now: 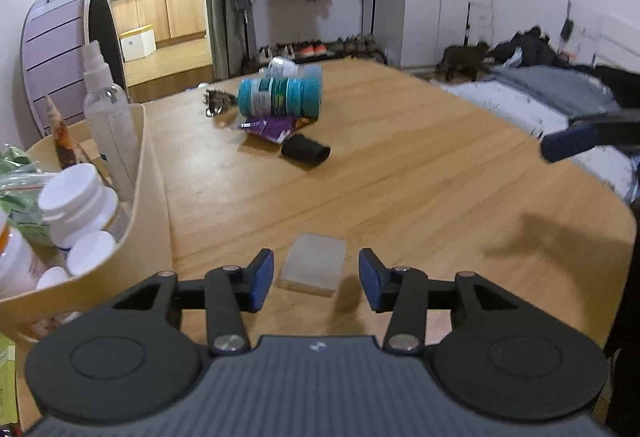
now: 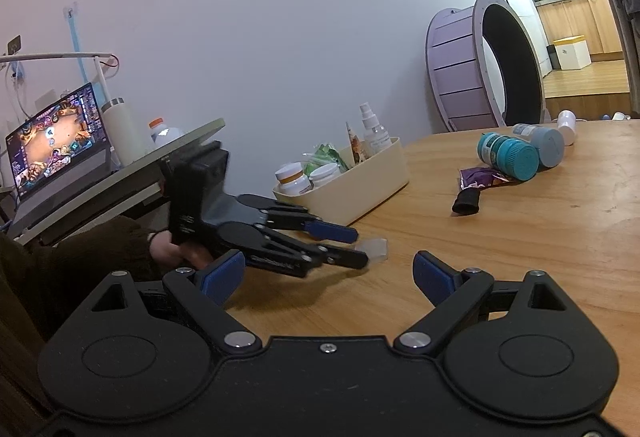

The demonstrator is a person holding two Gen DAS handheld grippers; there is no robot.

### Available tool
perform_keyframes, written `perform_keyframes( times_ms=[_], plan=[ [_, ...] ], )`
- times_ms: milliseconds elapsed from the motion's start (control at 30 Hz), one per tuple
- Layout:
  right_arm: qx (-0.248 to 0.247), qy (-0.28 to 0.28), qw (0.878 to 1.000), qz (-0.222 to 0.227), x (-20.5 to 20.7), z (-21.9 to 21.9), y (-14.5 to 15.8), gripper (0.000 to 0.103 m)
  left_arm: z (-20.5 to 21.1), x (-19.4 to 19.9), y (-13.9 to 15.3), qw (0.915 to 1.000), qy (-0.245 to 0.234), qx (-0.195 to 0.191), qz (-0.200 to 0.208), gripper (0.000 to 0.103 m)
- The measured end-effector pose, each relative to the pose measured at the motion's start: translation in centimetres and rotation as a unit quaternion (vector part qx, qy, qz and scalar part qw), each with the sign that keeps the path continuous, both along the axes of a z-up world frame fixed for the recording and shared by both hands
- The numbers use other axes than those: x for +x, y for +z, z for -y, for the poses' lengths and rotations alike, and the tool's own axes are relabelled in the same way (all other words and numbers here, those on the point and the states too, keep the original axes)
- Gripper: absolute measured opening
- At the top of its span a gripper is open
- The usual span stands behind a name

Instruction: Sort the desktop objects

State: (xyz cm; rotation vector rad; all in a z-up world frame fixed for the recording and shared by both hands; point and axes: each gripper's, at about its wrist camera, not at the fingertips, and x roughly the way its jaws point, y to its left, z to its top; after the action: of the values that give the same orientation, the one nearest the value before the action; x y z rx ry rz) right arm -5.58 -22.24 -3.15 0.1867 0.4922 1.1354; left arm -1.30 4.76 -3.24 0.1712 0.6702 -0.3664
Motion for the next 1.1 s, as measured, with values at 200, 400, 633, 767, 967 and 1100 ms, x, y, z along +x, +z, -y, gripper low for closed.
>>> perform_keyframes(
  times_ms=[200,400,633,767,967,1100],
  plan=[
    [0.002,0.000,1.000,0.000,0.0,0.1,0.0,0.091,-0.3,0.4,-0.6,0.9998,-0.008,-0.018,0.005,0.032],
    [0.002,0.001,1.000,0.002,-0.1,0.0,0.1,0.091,-0.5,0.0,-0.3,0.9994,-0.013,-0.027,0.015,0.014],
    [0.003,0.000,1.000,0.002,0.0,0.1,0.1,0.091,-0.7,-0.4,0.2,0.9992,-0.005,-0.034,0.019,0.003],
    [0.004,-0.001,1.000,0.003,0.0,0.2,0.1,0.091,-1.0,-0.9,0.8,0.9986,0.005,-0.039,0.037,0.003],
    [0.007,-0.002,1.000,0.003,0.0,0.3,0.1,0.091,-2.3,-2.9,3.6,0.9949,0.023,-0.062,0.077,0.003],
    [0.010,-0.009,1.000,0.004,0.1,0.4,0.2,0.091,-4.1,-4.4,6.1,0.9899,0.048,-0.071,0.113,0.003]
  ],
)
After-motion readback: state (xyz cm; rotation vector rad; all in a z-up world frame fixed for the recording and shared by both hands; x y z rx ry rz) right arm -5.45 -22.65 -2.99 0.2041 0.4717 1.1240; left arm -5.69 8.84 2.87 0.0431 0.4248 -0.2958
